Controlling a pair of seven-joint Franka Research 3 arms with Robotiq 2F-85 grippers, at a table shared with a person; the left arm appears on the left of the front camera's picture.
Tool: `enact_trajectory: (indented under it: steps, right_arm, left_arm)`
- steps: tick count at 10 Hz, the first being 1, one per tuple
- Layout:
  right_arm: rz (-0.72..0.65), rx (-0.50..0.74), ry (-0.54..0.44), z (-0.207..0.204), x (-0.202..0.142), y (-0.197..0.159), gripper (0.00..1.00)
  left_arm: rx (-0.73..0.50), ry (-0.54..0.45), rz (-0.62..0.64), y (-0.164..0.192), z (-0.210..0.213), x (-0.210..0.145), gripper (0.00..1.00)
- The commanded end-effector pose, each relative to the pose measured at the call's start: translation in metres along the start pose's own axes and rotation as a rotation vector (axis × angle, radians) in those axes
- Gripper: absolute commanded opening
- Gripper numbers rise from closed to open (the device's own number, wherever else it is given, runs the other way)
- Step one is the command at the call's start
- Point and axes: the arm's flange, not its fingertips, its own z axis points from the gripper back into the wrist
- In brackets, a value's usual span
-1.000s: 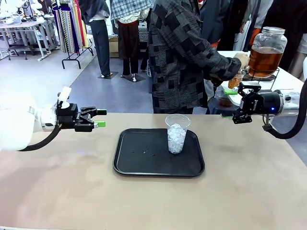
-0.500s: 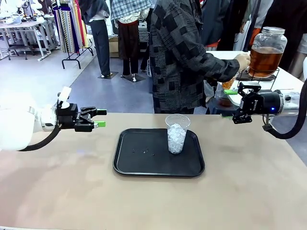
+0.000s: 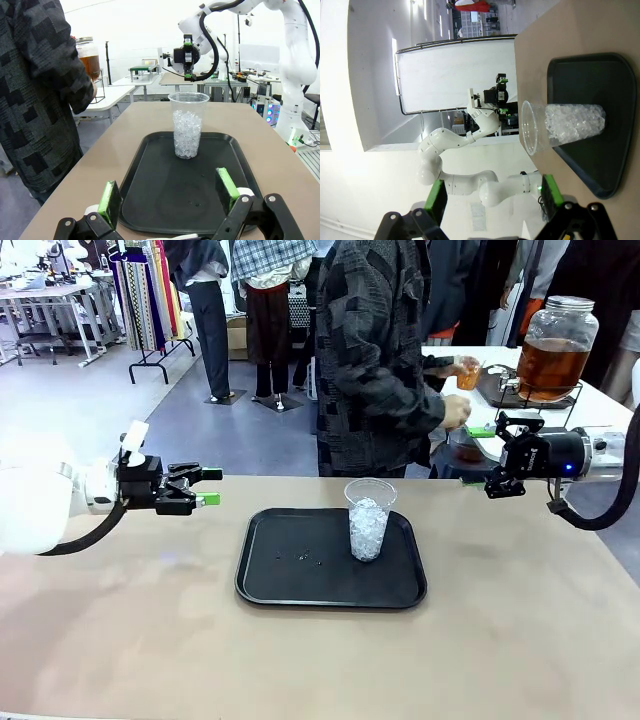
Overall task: Pour the drink into the iced cup.
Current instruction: Pick up the iced cup indicated by the human and present it to them.
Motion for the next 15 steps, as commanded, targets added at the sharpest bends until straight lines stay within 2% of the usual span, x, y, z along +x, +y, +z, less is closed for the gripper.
enact_trajectory:
  steps: [1,15]
  right_arm:
    - [0.006,-0.001,0.000,-0.0008,0.0000,0.0017,1.00]
    - [0.006,-0.001,0.000,-0.0008,0.0000,0.0017,1.00]
  left_arm:
    - [0.001,0.005,0.003,0.0010,-0.0015,0.0028,1.00]
    - [0.001,0.005,0.003,0.0010,-0.0015,0.0028,1.00]
